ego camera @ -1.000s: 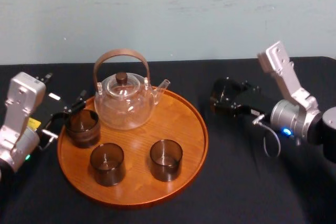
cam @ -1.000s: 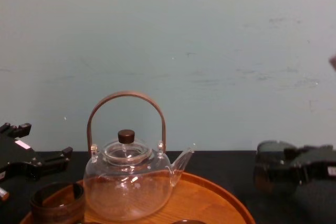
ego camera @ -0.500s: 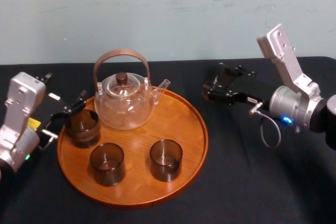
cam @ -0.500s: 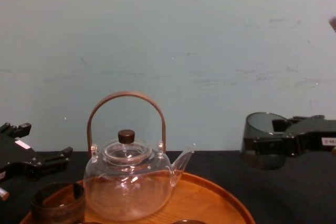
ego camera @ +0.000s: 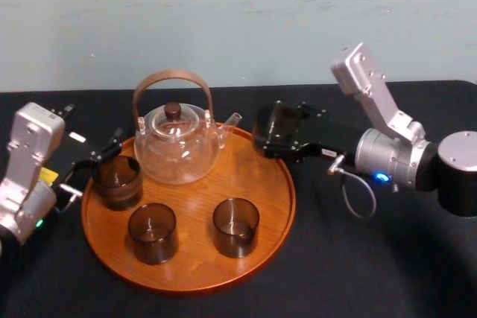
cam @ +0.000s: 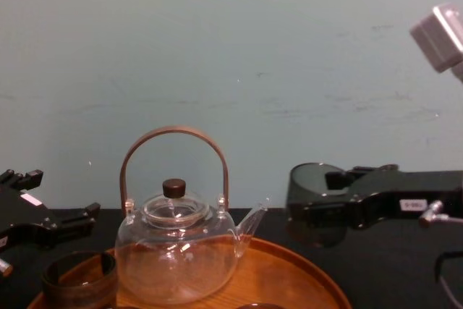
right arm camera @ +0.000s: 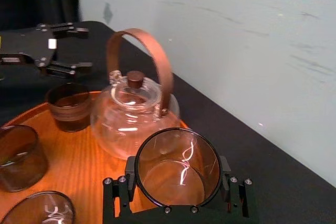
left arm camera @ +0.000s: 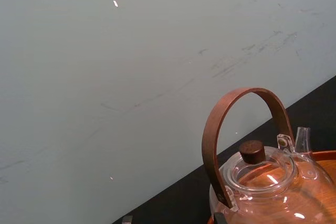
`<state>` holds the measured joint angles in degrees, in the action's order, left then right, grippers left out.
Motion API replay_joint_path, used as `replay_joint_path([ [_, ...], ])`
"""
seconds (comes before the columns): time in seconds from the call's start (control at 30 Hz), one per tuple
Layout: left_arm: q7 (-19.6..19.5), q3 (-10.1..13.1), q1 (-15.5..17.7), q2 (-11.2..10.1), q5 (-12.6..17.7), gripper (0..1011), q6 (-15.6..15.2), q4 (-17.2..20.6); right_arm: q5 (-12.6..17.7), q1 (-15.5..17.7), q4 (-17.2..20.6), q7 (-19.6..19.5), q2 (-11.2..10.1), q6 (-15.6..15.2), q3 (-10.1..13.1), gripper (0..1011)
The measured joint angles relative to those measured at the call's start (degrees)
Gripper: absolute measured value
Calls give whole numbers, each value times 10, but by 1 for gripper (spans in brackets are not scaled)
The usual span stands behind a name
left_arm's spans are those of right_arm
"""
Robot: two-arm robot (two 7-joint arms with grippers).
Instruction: Pick up the glass from the table and place it on the tray.
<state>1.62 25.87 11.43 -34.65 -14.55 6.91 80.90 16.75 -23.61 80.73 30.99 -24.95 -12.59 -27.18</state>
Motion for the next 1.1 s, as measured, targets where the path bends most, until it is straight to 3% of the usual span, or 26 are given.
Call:
replay_joint_path([
  [0.5,0,0,0,0,0,1001,0,0,-3,-23,-51,28,11,34,-46,908],
  [1.1,0,0,0,0,0,1002,0,0,-16,-34,-94,24,22,42,-59,908],
])
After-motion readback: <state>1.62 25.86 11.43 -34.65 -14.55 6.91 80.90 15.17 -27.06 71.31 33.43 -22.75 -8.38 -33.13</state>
